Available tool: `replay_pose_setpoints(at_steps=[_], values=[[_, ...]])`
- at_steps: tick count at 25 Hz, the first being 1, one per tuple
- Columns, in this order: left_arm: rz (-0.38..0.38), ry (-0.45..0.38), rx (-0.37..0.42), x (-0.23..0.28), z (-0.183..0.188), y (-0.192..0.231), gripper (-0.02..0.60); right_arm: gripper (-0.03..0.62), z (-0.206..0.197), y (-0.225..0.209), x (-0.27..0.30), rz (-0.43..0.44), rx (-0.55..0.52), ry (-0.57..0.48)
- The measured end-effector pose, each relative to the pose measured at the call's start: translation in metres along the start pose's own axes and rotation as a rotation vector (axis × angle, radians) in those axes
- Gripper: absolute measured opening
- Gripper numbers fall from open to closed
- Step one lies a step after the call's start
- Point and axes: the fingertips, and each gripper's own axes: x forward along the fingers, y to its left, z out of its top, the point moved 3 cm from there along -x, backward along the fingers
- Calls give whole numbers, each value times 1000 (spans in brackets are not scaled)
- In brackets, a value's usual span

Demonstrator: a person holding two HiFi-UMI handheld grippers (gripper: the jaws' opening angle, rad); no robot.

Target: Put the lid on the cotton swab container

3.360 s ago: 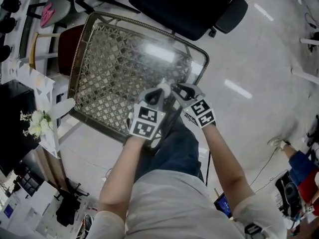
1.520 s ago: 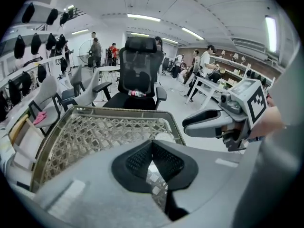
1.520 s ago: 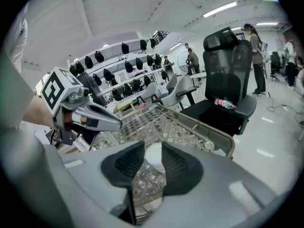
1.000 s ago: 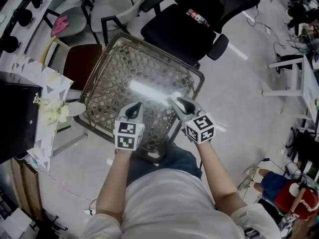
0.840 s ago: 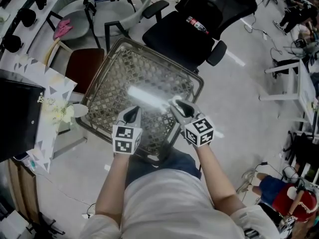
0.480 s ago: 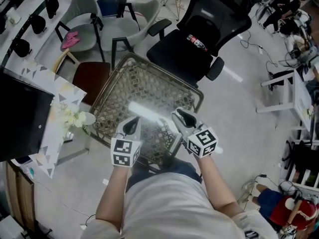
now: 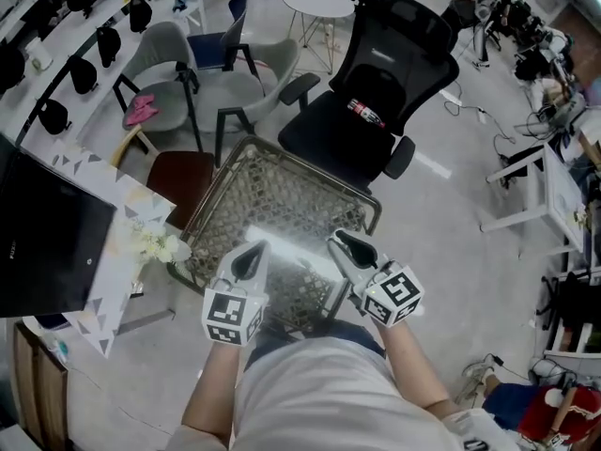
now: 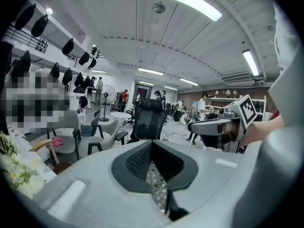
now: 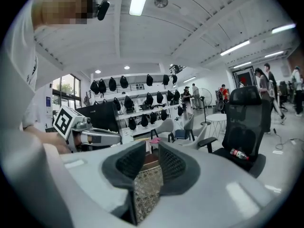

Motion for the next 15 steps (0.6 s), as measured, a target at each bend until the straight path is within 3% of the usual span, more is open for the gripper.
replay_pose_setpoints(at_steps=[15], values=[[-109, -136, 70, -11, 61, -34, 9, 84, 58, 19, -46, 1, -40, -150]])
